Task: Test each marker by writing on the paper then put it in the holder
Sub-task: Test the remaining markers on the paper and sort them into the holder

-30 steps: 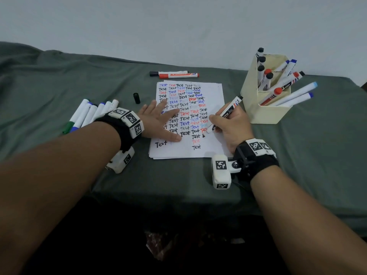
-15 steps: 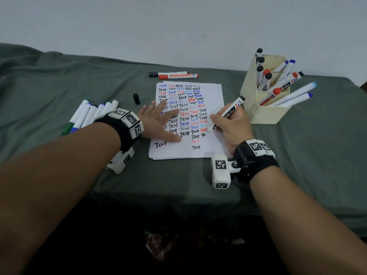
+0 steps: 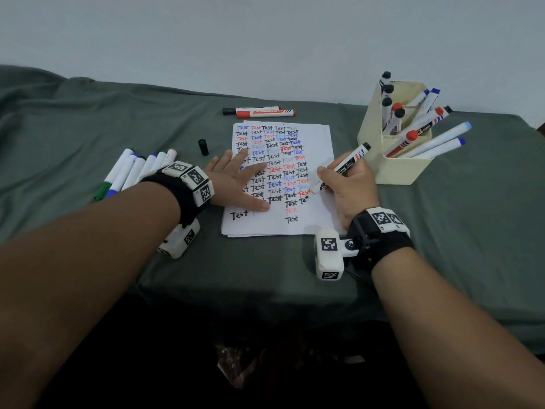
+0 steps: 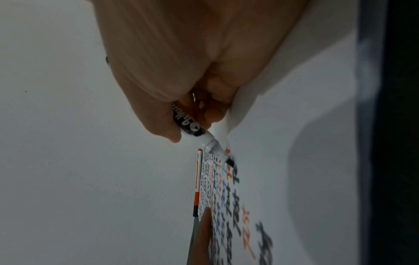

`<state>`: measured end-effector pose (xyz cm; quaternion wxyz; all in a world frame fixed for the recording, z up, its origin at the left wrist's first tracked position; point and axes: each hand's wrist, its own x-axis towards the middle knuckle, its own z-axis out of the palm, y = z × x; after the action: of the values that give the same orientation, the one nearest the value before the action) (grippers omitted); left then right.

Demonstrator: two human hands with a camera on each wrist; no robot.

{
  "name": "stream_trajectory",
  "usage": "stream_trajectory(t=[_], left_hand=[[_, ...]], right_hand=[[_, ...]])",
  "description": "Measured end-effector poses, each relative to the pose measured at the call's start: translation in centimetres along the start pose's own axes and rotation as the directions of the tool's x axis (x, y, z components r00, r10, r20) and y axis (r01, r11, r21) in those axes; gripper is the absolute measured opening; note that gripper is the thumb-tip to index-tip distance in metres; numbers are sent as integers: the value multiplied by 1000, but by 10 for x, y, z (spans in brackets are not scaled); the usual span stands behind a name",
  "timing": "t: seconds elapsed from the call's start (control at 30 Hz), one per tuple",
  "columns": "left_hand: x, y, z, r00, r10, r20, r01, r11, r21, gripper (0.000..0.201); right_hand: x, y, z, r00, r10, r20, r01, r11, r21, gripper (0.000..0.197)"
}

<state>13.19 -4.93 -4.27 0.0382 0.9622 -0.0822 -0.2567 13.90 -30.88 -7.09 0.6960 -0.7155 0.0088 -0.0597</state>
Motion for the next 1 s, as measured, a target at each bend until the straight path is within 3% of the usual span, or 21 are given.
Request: stream_trajectory(t=[0.43,0.8,1.0], left_hand=[[0,1,0,1000,-9,-4,10,1000,7,119],[6,-2,2,1000,0,-10,1,999,33,127],[4,-2,3,1000,-7,-17,8,1000,30,120]], right_hand=[[3,6,-1,999,-24,-46,25,1000,17,28],[6,8,-2,1000,-18,-20,19,999,28,27],[5,6,-1,996,-8,-92,23,986,164,22]])
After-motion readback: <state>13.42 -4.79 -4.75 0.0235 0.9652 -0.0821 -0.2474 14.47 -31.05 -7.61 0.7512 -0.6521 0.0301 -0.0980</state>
